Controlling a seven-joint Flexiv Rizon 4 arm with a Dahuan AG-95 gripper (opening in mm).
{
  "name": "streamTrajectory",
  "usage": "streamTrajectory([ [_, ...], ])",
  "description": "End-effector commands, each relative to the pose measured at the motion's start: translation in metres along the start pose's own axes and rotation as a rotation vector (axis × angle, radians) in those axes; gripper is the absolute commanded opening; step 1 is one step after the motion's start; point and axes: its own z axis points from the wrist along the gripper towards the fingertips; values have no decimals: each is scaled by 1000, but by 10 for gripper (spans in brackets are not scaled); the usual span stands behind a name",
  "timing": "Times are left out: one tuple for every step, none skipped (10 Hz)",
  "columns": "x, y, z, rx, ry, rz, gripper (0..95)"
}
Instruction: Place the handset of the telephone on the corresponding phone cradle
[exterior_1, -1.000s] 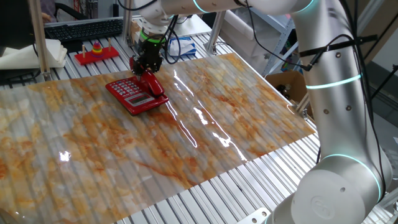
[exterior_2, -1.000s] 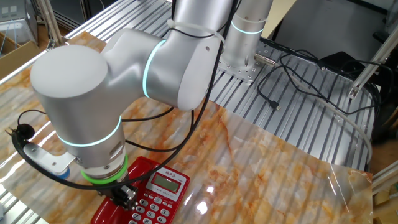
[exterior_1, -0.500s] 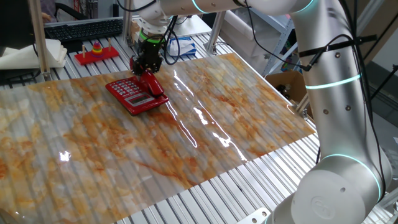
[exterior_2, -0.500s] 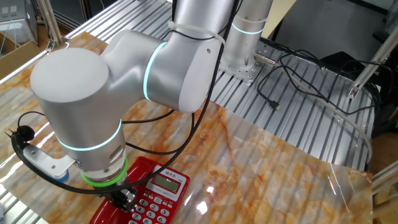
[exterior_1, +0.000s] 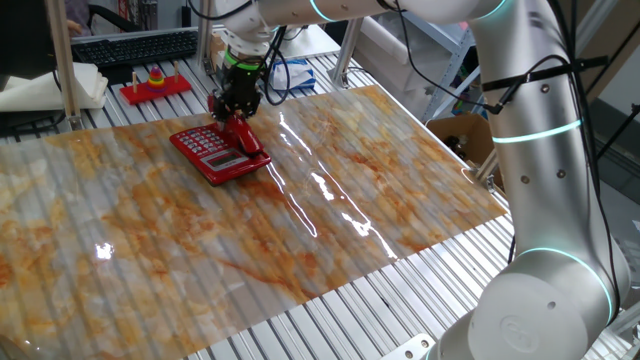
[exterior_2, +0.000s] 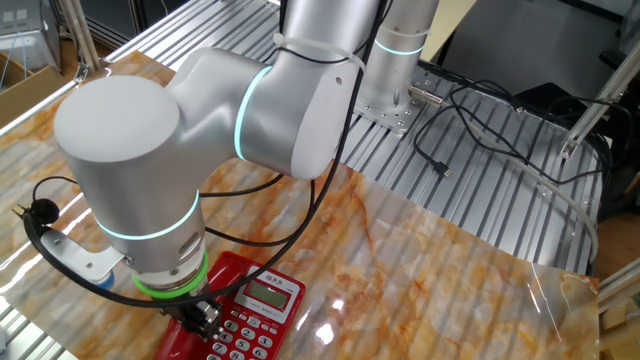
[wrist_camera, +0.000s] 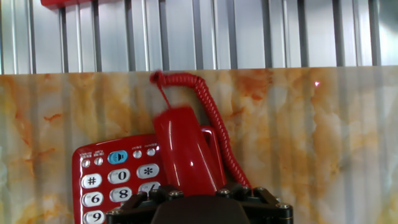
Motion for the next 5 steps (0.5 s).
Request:
streamTrajectory([
  [0, 2, -1, 0, 1, 4, 570],
  [0, 2, -1, 0, 0, 10, 570],
  [0, 2, -1, 0, 1, 15, 570],
  [1, 2, -1, 2, 0, 19, 570],
  [1, 2, -1, 2, 0, 19, 570],
])
